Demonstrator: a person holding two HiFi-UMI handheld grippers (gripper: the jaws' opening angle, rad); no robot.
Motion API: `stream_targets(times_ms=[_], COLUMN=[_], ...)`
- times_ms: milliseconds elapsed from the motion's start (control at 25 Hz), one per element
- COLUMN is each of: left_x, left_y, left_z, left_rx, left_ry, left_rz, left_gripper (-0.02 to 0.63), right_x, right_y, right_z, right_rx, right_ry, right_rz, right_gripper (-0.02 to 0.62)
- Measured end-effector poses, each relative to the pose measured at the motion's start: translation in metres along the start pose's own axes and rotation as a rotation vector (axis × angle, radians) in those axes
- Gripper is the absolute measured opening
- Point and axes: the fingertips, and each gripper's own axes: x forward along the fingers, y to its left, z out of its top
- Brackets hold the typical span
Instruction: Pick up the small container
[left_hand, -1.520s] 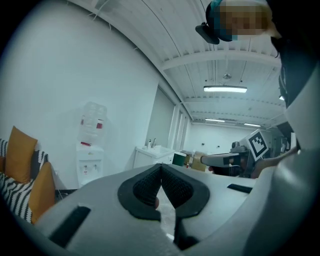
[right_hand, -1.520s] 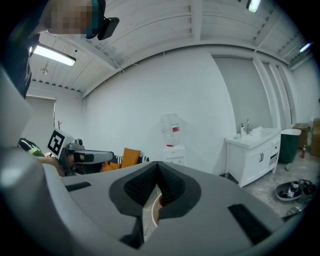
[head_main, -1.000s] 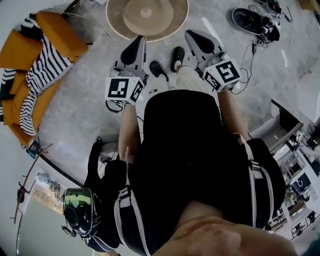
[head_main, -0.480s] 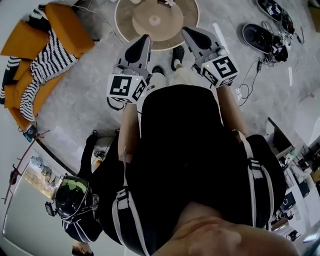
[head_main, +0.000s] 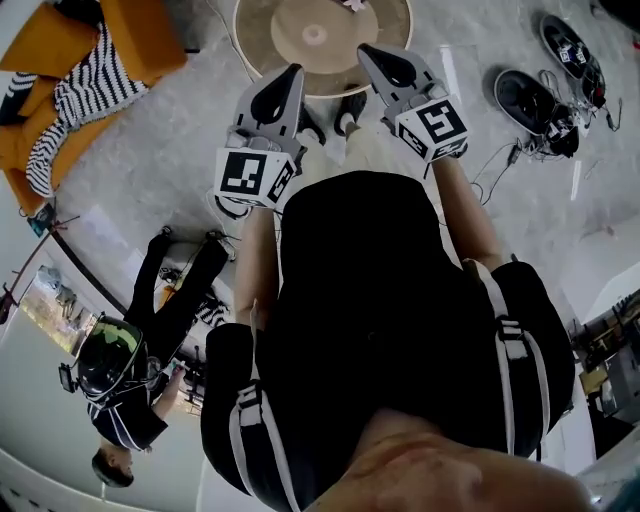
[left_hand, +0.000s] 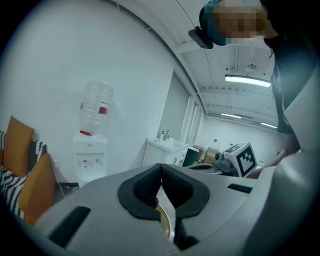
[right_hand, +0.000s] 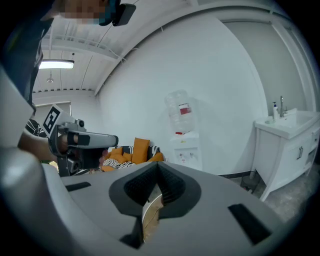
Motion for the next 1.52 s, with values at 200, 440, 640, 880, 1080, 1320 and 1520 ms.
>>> stream_targets(times_ms=[200, 440, 640, 880, 1080, 1320, 1520], left_x=[0.013, 0.024, 0.037, 0.036, 0.041, 0.054, 0.055], left_y=[0.012, 0.029, 0.045, 0.055, 0.066, 0.074, 0.089], left_z=[-0.009, -0.036, -0.074, -0.112, -0.127, -0.14, -0.154], left_rx=[-0.025, -0.026, -0.019, -0.051, -0.108, -0.081, -0.104], left_ry=[0.016, 0.029, 0.073, 0.105, 0.149, 0.167, 0.178], left_rz=[0.009, -0.016, -0.03, -0.037, -0.073, -0.142, -0.144], left_gripper=[0.017, 0.017, 0.018, 0.018, 0.018, 0.018, 0.018], right_x=[0.025, 0.056, 0.078, 0.105, 0.137, 0.167, 0.189], right_y=[-0.013, -0.021, -0.025, -0.022, -0.029, -0.048, -0.055], right_z=[-0.029, -0.078, -0.12, -0.169, -0.216, -0.263, -0.299], right_rx=[0.015, 0.005, 0.029, 0.041, 0.045, 0.033, 0.02], right_ry=[0.044, 0.11, 0.155, 0.209, 0.271, 0.314, 0.358], right_rz=[0.009, -0.012, -0.025, -0.038, -0.065, -0.107, -0.138], right_gripper=[0.002, 0.003, 0.003, 0.045, 0.098, 0.166, 0.201])
